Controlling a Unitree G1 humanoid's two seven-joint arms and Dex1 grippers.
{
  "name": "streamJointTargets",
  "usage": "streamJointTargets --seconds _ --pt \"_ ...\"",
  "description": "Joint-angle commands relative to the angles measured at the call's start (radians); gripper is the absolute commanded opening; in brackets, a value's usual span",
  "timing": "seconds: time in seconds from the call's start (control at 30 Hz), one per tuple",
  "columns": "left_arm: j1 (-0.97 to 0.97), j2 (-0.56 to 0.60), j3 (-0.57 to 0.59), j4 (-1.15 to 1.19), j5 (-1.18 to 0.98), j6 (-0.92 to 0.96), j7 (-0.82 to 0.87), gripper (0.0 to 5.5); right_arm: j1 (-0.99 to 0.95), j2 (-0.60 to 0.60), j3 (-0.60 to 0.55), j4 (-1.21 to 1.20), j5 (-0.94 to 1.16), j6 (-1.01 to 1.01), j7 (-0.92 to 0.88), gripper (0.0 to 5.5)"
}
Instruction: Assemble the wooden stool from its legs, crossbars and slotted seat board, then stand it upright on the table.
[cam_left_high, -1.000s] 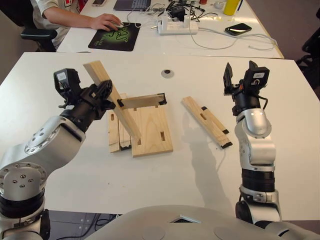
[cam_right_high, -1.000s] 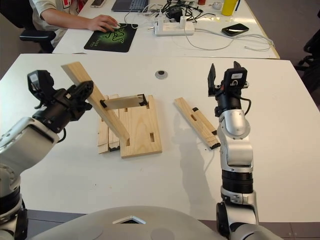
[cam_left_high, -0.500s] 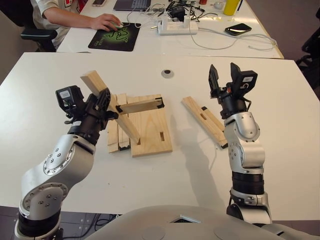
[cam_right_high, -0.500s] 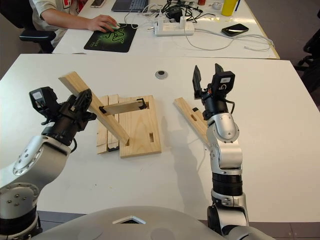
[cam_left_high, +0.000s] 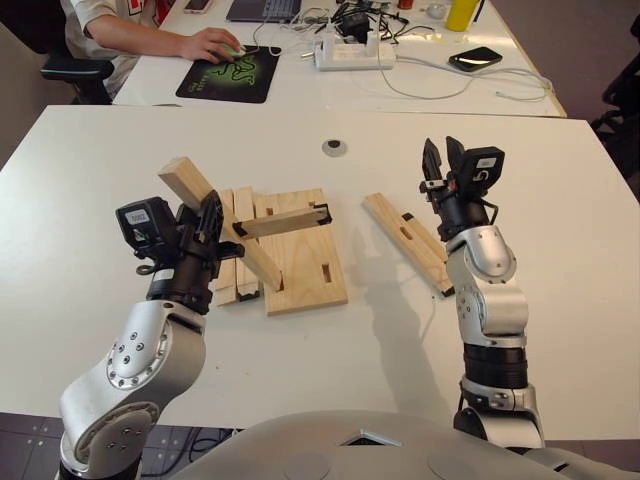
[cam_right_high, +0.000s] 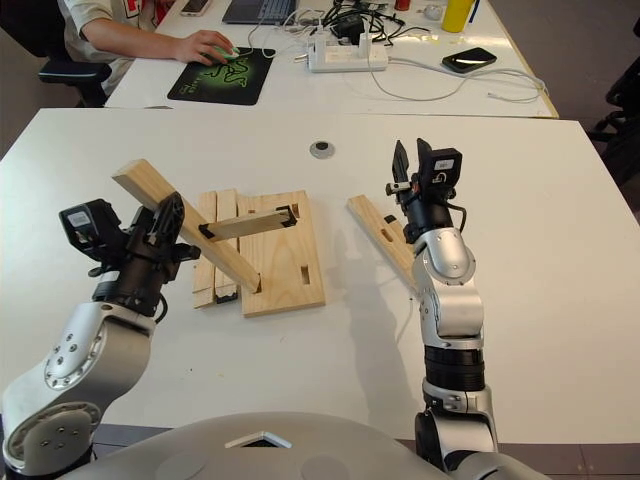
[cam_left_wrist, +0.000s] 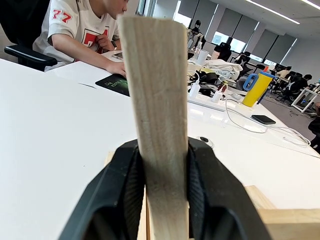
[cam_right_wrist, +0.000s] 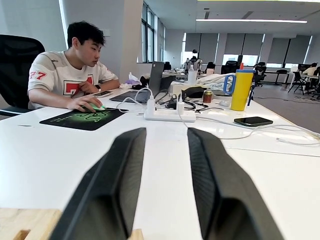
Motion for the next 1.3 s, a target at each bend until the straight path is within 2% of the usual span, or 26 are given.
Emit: streamJointTargets --seconds 0.03,0.23,0.43,0.63,0.93,1.07,1.3 --pt "0.026 -0.015 -0.069 0.037 0.123 0.028 -0.065 1.06 0.007 -0.001 0.014 -0.014 0.001 0.02 0.018 0.79" --pt "0.037 -0.064 -0.071 0.083 0.259 -0.012 -0.153 1.06 0.011 -0.002 0.019 -0.011 0.004 0.024 0.028 0.0" --pt "0.037 -0.132 -0.083 0.119 0.358 -0.047 -0.216 1.06 0.019 0.004 0.02 -0.011 0.012 0.027 0.035 0.0" --pt "0.098 -0.142 -0.101 0.207 0.48 -0.143 -0.34 1.06 0.009 0.005 0.013 0.004 0.015 0.021 0.036 0.0" --pt "0.232 -0.188 -0.102 0.289 0.611 -0.268 -0.428 1.06 0.006 -0.002 0.004 0.009 0.013 0.02 0.036 0.0" --pt "0.209 -0.247 -0.08 0.23 0.627 -0.169 -0.377 1.06 -0.006 -0.015 0.002 0.014 0.008 0.026 0.041 0.0" --pt "0.215 -0.36 -0.107 0.142 0.594 0.065 -0.289 1.06 -0.02 -0.024 0.013 0.014 0.001 0.039 0.047 0.0"
